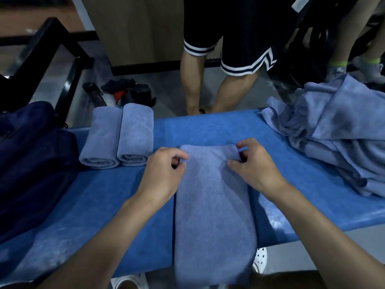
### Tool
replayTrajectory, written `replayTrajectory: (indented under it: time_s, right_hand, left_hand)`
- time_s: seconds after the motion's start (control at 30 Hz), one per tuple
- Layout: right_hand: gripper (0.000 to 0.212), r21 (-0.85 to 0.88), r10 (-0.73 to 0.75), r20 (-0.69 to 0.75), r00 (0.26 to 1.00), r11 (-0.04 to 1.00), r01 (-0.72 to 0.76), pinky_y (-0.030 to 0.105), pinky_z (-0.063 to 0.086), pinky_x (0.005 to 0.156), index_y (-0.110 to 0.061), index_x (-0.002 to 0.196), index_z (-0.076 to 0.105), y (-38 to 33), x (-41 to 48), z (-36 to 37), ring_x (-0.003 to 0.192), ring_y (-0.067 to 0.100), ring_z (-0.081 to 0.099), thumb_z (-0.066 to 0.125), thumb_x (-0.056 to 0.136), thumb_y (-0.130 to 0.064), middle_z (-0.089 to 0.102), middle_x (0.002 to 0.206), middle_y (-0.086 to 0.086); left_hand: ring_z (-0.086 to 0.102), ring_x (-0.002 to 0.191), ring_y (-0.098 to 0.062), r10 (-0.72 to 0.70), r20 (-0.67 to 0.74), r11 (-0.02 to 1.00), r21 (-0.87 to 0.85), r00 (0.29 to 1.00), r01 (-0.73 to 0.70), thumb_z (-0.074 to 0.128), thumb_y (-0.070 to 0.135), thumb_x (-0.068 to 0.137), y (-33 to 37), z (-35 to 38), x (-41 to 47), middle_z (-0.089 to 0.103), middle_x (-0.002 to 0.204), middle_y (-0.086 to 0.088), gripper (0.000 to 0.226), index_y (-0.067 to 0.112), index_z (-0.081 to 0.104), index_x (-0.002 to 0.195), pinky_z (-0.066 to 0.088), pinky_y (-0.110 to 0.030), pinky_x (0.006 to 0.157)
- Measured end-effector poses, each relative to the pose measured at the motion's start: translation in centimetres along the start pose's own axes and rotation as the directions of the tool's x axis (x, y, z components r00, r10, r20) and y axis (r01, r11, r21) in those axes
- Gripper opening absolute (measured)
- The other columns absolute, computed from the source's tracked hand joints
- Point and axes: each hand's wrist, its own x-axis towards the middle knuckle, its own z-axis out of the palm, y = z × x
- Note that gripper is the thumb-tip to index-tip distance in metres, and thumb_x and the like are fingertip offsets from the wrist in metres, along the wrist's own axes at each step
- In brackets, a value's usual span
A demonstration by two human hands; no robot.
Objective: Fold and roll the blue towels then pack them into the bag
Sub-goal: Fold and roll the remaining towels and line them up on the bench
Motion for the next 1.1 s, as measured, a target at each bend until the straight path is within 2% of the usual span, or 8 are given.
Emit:
replayTrajectory:
  time_s: [0.1, 0.2, 0.37, 0.5, 0.7, 0.87, 0.97, 1.1]
  right_hand:
    - [0.016, 0.085, 0.003, 0.046, 0.999, 0.996, -0.007, 0.029, 0.047, 0.059, -0.02, 0.074, 0.061, 0.1, 0.0, -0.5, 0.068, 0.017, 0.059, 0.073, 0.08, -0.011, 0.063, 0.069, -0.005]
    - [0.011, 0.173, 0.03, 0.056, 0.998, 0.984, -0.039, 0.035, 0.053, 0.07, -0.014, 0.081, 0.065, 0.1, -0.1, -0.8, 0.072, 0.018, 0.063, 0.075, 0.08, -0.009, 0.068, 0.079, 0.004]
    - [0.019, 0.185, 0.052, 0.047, 0.998, 0.981, -0.06, 0.033, 0.046, 0.062, -0.01, 0.077, 0.058, 0.2, -0.2, -1.2, 0.063, 0.017, 0.053, 0.077, 0.078, -0.01, 0.058, 0.069, 0.005]
    - [0.021, 0.197, 0.068, 0.029, 0.997, 0.978, -0.073, 0.045, 0.053, 0.066, -0.007, 0.08, 0.06, 0.2, -0.2, -1.4, 0.065, 0.03, 0.059, 0.08, 0.077, -0.015, 0.066, 0.075, 0.021]
    - [0.021, 0.338, 0.104, 0.06, 0.993, 0.934, -0.118, 0.025, 0.038, 0.037, -0.008, 0.087, 0.048, 0.1, -0.3, -1.7, 0.051, 0.024, 0.067, 0.068, 0.088, -0.006, 0.06, 0.066, 0.01]
    - [0.02, 0.488, 0.059, 0.077, 0.995, 0.868, -0.089, 0.033, 0.058, 0.06, -0.008, 0.092, 0.047, -0.1, -0.5, -1.8, 0.072, 0.029, 0.074, 0.06, 0.09, 0.006, 0.064, 0.08, 0.012]
    - [0.025, 0.486, -0.011, 0.12, 0.993, 0.872, -0.049, 0.034, 0.06, 0.075, -0.008, 0.107, 0.055, 0.1, -0.7, -1.8, 0.08, 0.027, 0.074, 0.062, 0.088, 0.007, 0.071, 0.096, 0.012]
    - [0.013, 0.459, -0.102, 0.107, 0.989, 0.887, 0.042, 0.037, 0.059, 0.08, -0.002, 0.087, 0.061, 0.8, -1.2, -1.9, 0.084, 0.028, 0.074, 0.065, 0.085, 0.01, 0.07, 0.099, 0.018]
  left_hand:
    - [0.063, 0.075, -0.01, -0.05, 0.02, 0.997, -0.061, 0.999, 0.051, 0.064, 0.004, 0.089, 0.2, 0.0, 0.1, 0.063, 0.101, 0.004, 0.042, 0.028, 0.059, 0.123, 0.048, -0.016, 0.065]
    - [0.059, 0.063, -0.008, -0.068, 0.06, 0.991, -0.107, 0.996, 0.074, 0.06, 0.004, 0.09, 0.4, -0.1, 0.1, 0.068, 0.081, 0.005, 0.052, 0.023, 0.048, 0.137, 0.051, -0.023, 0.063]
    - [0.067, 0.07, -0.022, -0.078, 0.046, 0.98, -0.181, 0.996, 0.085, 0.067, 0.011, 0.091, 1.3, -0.5, 0.2, 0.075, 0.089, -0.003, 0.025, 0.018, 0.062, 0.114, 0.057, -0.036, 0.077]
    - [0.059, 0.046, -0.006, -0.112, 0.053, 0.951, -0.285, 0.992, 0.122, 0.066, 0.006, 0.092, 1.8, -0.9, 0.0, 0.073, 0.085, 0.006, 0.02, 0.026, 0.068, 0.091, 0.044, -0.022, 0.04]
    - [0.075, 0.067, -0.021, -0.146, 0.07, 0.908, -0.386, 0.987, 0.161, 0.06, 0.001, 0.095, 1.6, -0.5, 0.2, 0.071, 0.098, -0.003, 0.006, 0.007, 0.062, 0.095, 0.053, -0.028, 0.049]
    - [0.075, 0.077, -0.016, -0.067, 0.068, 0.914, -0.396, 0.995, 0.089, 0.059, -0.002, 0.094, 1.8, -0.5, 0.1, 0.071, 0.099, -0.004, 0.012, 0.009, 0.06, 0.099, 0.058, -0.026, 0.063]
    - [0.072, 0.084, -0.034, -0.007, 0.081, 0.922, -0.385, 0.997, 0.038, 0.062, -0.002, 0.091, 1.6, -0.7, 0.0, 0.071, 0.099, -0.003, 0.021, 0.017, 0.063, 0.098, 0.058, -0.046, 0.072]
    - [0.064, 0.087, -0.049, 0.08, 0.127, 0.948, -0.318, 0.989, -0.036, 0.064, 0.001, 0.09, 1.2, -1.1, -0.4, 0.069, 0.088, -0.019, 0.027, 0.027, 0.068, 0.087, 0.051, -0.061, 0.072]
